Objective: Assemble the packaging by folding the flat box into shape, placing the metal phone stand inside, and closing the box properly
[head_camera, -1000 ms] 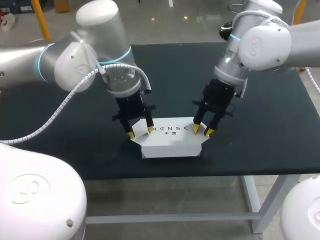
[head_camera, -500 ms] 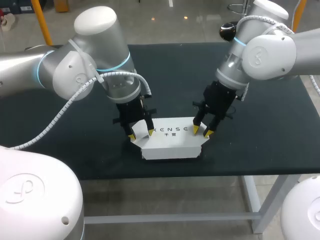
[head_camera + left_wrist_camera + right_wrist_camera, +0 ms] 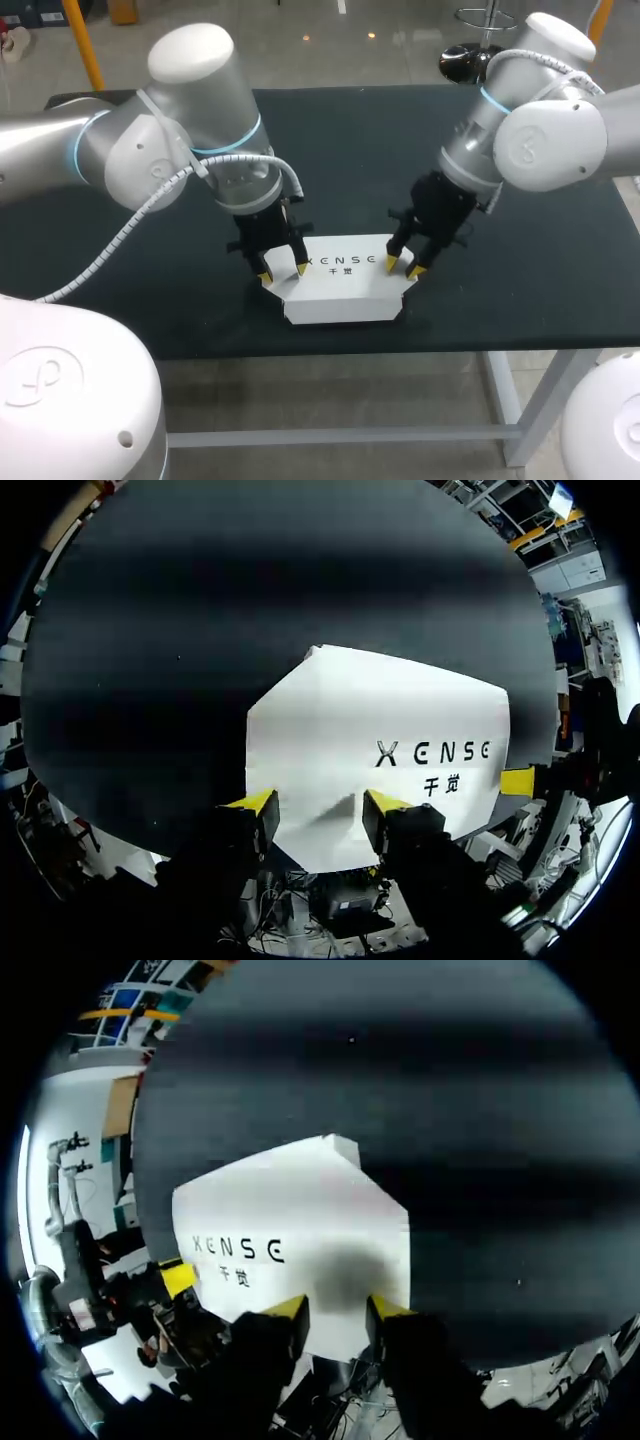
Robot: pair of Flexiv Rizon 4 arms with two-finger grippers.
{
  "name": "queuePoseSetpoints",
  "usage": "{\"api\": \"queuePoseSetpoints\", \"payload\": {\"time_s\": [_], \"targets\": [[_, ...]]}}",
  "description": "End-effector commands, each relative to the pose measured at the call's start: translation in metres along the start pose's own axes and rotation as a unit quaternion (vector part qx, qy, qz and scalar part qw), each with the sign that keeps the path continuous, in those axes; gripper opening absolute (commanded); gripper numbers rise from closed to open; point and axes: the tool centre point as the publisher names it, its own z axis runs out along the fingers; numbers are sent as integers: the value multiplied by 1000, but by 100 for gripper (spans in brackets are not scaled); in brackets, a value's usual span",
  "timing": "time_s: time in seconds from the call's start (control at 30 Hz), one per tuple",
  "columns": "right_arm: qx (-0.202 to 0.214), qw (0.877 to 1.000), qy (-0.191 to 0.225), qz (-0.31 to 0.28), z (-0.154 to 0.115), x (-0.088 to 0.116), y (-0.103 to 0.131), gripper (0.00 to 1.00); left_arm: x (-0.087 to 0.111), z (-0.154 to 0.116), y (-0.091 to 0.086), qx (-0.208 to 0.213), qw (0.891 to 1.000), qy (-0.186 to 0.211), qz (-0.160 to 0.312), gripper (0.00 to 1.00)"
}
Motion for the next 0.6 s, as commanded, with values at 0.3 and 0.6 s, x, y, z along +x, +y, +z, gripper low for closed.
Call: {"api": "queuePoseSetpoints", "payload": {"time_s": [0.3, 0.6], "targets": [[-51, 999, 14, 0, 6, -8, -9, 41, 4, 5, -1, 0, 1000, -8, 1, 60], [-59, 998, 29, -14, 11, -12, -1, 43, 4, 7, -1, 4, 1000, -7, 7, 64]]}}
